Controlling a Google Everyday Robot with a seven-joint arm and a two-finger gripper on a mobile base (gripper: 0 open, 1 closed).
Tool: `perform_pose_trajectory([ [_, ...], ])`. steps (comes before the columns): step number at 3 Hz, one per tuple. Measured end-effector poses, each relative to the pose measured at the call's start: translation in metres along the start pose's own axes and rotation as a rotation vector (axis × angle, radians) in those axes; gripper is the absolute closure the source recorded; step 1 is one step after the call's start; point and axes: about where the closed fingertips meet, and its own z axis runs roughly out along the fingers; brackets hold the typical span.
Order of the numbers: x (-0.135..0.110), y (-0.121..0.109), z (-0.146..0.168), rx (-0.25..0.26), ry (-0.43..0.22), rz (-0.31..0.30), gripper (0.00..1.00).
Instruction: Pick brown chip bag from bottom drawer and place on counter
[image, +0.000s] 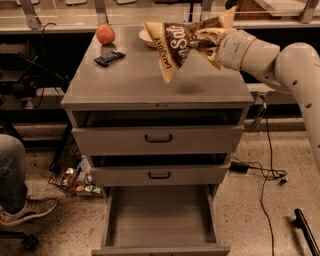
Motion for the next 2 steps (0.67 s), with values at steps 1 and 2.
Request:
perform_pose_trajectory([
  [1, 0.012, 0.006, 0.019, -0.025, 0.006, 0.026, 0.82],
  [2, 0.018, 0.013, 0.032, -0.047, 0.003, 0.048, 0.59],
])
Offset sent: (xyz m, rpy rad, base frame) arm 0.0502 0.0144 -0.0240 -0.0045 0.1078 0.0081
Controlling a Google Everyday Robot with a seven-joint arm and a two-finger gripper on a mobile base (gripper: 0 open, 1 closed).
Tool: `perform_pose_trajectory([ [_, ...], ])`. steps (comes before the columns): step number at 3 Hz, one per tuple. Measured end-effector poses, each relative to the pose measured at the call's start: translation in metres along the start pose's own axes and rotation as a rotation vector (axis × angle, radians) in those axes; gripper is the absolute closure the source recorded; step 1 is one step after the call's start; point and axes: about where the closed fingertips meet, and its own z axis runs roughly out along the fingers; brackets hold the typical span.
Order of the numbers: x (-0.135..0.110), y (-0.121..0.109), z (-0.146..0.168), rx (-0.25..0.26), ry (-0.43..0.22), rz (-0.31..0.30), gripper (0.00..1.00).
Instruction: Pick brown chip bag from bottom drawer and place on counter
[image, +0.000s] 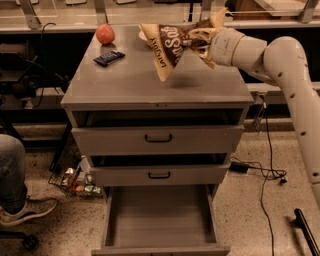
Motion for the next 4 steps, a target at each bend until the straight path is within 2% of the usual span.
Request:
perform_pose_trajectory([
  [2, 0.009, 0.012, 0.011, -0.034, -0.005, 0.039, 0.13],
  [3, 0.017, 0.009, 0.0, -0.028, 0.024, 0.041, 0.0],
  [4, 0.03, -0.002, -0.029, -0.005, 0.098, 0.024, 0.0],
])
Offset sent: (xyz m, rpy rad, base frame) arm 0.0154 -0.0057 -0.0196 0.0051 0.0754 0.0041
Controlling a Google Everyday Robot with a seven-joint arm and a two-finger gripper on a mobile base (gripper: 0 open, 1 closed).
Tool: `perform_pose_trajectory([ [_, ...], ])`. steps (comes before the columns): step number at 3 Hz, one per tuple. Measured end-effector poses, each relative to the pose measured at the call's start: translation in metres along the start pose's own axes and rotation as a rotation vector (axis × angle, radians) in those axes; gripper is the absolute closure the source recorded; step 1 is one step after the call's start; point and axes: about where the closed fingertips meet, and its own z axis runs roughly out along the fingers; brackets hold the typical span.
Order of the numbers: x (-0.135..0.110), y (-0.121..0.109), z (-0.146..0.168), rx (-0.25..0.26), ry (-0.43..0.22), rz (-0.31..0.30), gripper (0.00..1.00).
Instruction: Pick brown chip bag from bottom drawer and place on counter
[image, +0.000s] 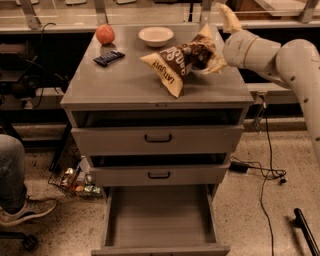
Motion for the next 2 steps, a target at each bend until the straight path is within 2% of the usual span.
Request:
perform_pose_trajectory([
  [1, 0.024, -0.025, -0.051, 0.064, 0.119, -0.033, 0.0],
  [2, 0.048, -0.052, -0.116, 0.134, 0.259, -0.047, 0.0],
])
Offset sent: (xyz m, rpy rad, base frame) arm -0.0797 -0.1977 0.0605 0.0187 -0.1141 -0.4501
